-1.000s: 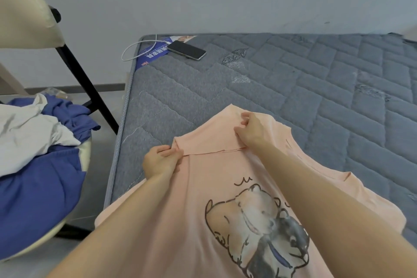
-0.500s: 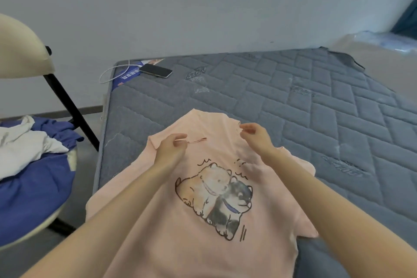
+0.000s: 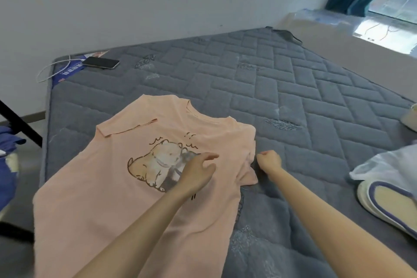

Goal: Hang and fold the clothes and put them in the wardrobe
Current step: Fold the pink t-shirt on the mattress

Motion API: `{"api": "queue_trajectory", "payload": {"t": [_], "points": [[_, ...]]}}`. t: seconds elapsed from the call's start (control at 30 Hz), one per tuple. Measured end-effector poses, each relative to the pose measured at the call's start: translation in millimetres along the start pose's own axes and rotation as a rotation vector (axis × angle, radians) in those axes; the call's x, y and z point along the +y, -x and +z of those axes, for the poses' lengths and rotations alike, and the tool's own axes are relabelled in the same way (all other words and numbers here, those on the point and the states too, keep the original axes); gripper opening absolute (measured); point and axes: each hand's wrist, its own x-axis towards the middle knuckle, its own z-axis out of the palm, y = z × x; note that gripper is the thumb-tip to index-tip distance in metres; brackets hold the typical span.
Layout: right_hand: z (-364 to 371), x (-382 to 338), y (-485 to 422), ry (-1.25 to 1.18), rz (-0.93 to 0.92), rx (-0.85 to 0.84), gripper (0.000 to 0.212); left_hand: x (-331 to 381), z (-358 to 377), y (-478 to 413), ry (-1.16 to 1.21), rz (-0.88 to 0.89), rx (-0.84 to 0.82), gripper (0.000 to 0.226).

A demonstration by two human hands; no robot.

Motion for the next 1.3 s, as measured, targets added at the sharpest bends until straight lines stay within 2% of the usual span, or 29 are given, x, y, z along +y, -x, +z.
{"api": "queue_trajectory", "payload": {"t": [0.1,0.17,0.3,0.37,0.47,0.6,0.7,0.83,0.93,1.07,1.17,1.3], "points": [[14,5,2,0.015,-0.011,-0.022,0.047,-7,14,5,-0.099,0.048,-0.038,0.036],[21,-3,6,0.036,-0.002,-0.091,0.045,-12,19,6,-0.179,0.081,-0.056,0.038],[33,-9,9,-0.093,0.057,-0.092,0.049,-22,26,6,-0.343,0.023,-0.188,0.048],[33,-7,12,-0.219,0.045,-0.007,0.036,-23,27,2,-0.360,0.008,-0.202,0.050],[20,2,19,-0.325,0.076,0.215,0.017,-21,29,-2,-0.346,0.028,-0.201,0.050],[-1,34,37,-0.278,0.155,0.439,0.027,-15,37,-1,-0.371,0.045,-0.239,0.051],[-13,63,49,-0.224,0.201,0.485,0.026,-6,47,1,-0.388,0.072,-0.289,0.052],[-23,85,62,-0.192,0.281,0.392,0.012,2,62,9,-0.376,0.110,-0.347,0.055],[-33,87,60,-0.104,0.282,0.374,0.027,6,72,15,-0.409,0.129,-0.362,0.060],[-50,82,44,0.061,0.078,0.409,0.040,10,85,19,-0.564,0.209,-0.361,0.068],[-61,79,23,0.202,-0.082,0.222,0.040,17,99,21,-0.643,0.336,-0.318,0.067],[-62,71,-1,0.367,-0.165,0.028,0.049,20,114,21,-0.746,0.485,-0.277,0.061]]}}
